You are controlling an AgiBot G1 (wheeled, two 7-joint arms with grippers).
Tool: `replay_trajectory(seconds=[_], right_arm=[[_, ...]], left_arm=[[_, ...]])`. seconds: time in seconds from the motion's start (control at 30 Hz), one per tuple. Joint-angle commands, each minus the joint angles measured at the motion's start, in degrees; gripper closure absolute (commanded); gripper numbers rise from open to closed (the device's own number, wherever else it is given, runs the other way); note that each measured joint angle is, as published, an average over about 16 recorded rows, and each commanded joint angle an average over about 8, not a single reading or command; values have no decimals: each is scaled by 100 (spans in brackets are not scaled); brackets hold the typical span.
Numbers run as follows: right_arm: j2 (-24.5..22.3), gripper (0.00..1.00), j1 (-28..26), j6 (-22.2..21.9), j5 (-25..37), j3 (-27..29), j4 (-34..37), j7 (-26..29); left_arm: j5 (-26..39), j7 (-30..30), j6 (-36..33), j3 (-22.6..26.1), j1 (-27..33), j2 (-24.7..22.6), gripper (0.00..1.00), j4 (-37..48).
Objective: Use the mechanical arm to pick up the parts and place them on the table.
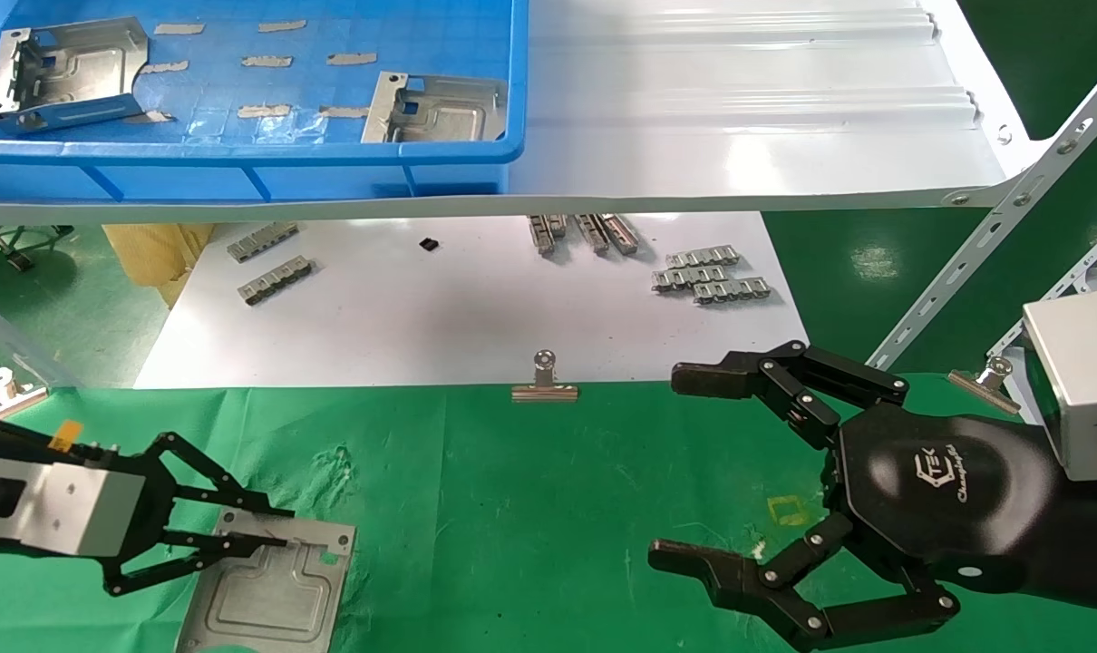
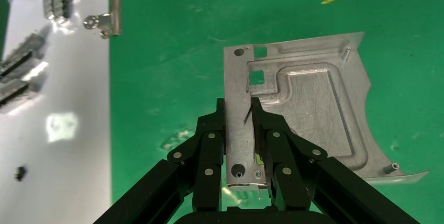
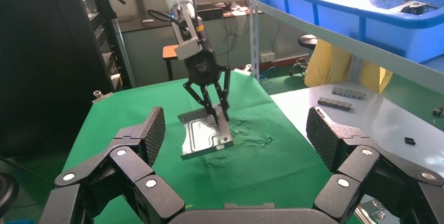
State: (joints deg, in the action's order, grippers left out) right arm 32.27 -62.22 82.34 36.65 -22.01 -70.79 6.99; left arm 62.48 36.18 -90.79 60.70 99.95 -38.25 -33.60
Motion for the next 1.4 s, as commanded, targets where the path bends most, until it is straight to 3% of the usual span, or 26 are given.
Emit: replay_trajectory(seconds=[0.03,0.1,0.3,0.37,0.83,1.2,1.4], right_arm=[[0,0,0,0,0,0,0,0],[0,0,0,0,0,0,0,0],[0,0,0,0,0,0,0,0],[0,0,0,0,0,0,0,0],[0,0,0,0,0,0,0,0],[0,0,0,-1,-1,0,1,0],[0,0,1,-2,-1,1,2,0]], left_arm=[[-96,75,-4,138,-80,-41,98,131],[-154,147,33,193,-94,-98,88,356],[-132,440,104,314,-86,-305,17,993],[-95,528,131,347,-59,-368,2,1164],[-165,827,49,380,66,-660,0,1905],[-1396,-276,-90,230,-221,-274,0,1319],[-1661,-427,-95,207,-329,-186,0,1168]])
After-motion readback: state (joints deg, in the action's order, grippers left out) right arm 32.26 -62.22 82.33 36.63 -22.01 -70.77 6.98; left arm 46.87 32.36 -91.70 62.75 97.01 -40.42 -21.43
